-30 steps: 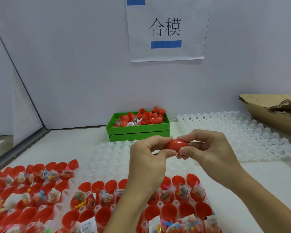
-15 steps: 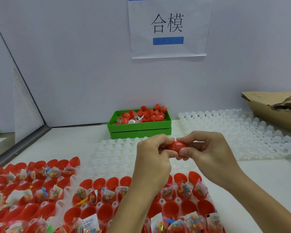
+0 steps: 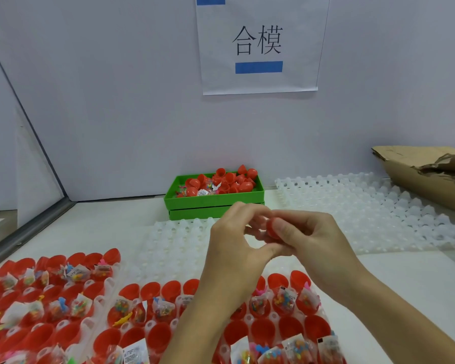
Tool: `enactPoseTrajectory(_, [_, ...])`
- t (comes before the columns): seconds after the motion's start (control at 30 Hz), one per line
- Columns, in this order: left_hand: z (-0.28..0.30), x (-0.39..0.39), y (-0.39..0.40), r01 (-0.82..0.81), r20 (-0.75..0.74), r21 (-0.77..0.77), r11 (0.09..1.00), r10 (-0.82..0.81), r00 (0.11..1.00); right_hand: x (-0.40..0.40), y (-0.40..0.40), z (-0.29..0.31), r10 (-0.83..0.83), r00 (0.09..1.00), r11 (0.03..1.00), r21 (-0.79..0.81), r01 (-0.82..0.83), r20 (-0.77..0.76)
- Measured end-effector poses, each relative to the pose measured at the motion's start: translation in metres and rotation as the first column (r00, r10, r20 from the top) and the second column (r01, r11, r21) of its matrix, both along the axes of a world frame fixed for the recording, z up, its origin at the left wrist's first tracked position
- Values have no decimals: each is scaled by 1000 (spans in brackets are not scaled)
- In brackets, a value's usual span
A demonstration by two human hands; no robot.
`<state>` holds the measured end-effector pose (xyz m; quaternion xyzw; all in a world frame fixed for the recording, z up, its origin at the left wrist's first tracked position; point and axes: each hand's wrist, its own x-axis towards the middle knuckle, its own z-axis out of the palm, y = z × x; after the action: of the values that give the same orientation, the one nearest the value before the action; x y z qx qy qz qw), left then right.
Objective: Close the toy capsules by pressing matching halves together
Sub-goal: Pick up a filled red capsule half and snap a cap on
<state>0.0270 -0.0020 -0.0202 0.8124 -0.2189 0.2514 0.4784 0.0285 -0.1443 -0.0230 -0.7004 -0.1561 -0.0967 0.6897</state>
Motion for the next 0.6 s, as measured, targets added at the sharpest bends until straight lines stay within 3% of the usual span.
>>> enactPoseTrajectory(0.07, [3, -1, 3, 20, -190, -136, 990, -46, 981, 3, -3, -2, 13, 997, 988, 154, -1, -74])
enactPoseTrajectory(0.13, [3, -1, 5, 88, -380, -321, 943, -213, 900, 4, -1, -2, 76, 993, 966, 255, -51, -89])
enactPoseTrajectory(0.2, [0, 0, 2, 154, -414, -498, 853, -390, 822, 2, 5, -4, 118, 992, 961, 255, -103, -43])
enactPoseTrajectory(0.23, [-1, -1, -1, 144, -396, -528, 837, -393, 830, 1, 8, -4, 114, 993, 964, 243, -106, -20])
enactPoseTrajectory(0.37, [-6, -2, -8, 82, -335, -491, 868, -274, 901, 1, 13, -9, 51, 999, 978, 200, -54, 19])
enactPoseTrajectory(0.6, [-5, 0, -7, 72, -315, -484, 872, -250, 916, 2, 12, -9, 75, 995, 972, 217, -87, 60])
